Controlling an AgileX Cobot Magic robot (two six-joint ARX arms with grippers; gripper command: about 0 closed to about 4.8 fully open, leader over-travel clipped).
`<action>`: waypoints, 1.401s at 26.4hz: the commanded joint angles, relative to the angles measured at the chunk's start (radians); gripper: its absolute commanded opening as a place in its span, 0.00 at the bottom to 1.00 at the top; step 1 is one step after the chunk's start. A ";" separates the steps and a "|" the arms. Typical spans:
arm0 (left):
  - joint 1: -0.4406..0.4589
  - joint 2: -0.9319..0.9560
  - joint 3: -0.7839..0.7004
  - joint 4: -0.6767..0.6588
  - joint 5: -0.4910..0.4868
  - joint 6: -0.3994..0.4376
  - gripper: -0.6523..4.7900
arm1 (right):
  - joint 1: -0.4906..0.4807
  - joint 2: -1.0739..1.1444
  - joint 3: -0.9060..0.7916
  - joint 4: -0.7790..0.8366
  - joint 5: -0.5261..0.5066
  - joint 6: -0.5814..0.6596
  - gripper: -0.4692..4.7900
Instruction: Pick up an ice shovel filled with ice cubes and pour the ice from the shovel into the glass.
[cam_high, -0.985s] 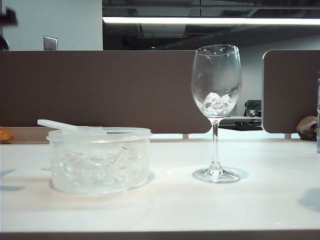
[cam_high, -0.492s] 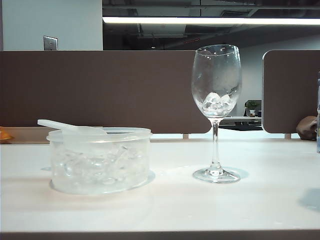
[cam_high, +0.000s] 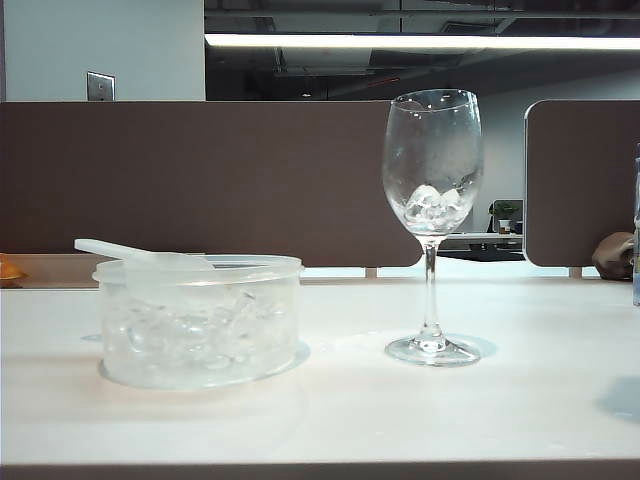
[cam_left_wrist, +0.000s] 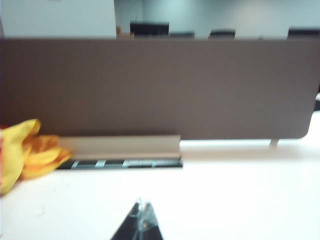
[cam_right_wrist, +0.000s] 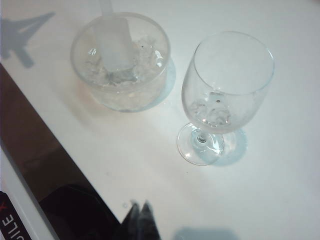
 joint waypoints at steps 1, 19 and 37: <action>0.038 -0.059 -0.049 -0.037 0.005 -0.003 0.12 | 0.000 -0.002 0.004 0.011 -0.003 0.001 0.09; 0.087 -0.197 -0.295 -0.060 0.003 -0.029 0.12 | 0.000 -0.002 0.004 0.011 -0.003 0.001 0.09; 0.124 -0.197 -0.295 -0.233 0.072 0.020 0.12 | 0.000 -0.002 0.004 0.011 -0.003 0.001 0.09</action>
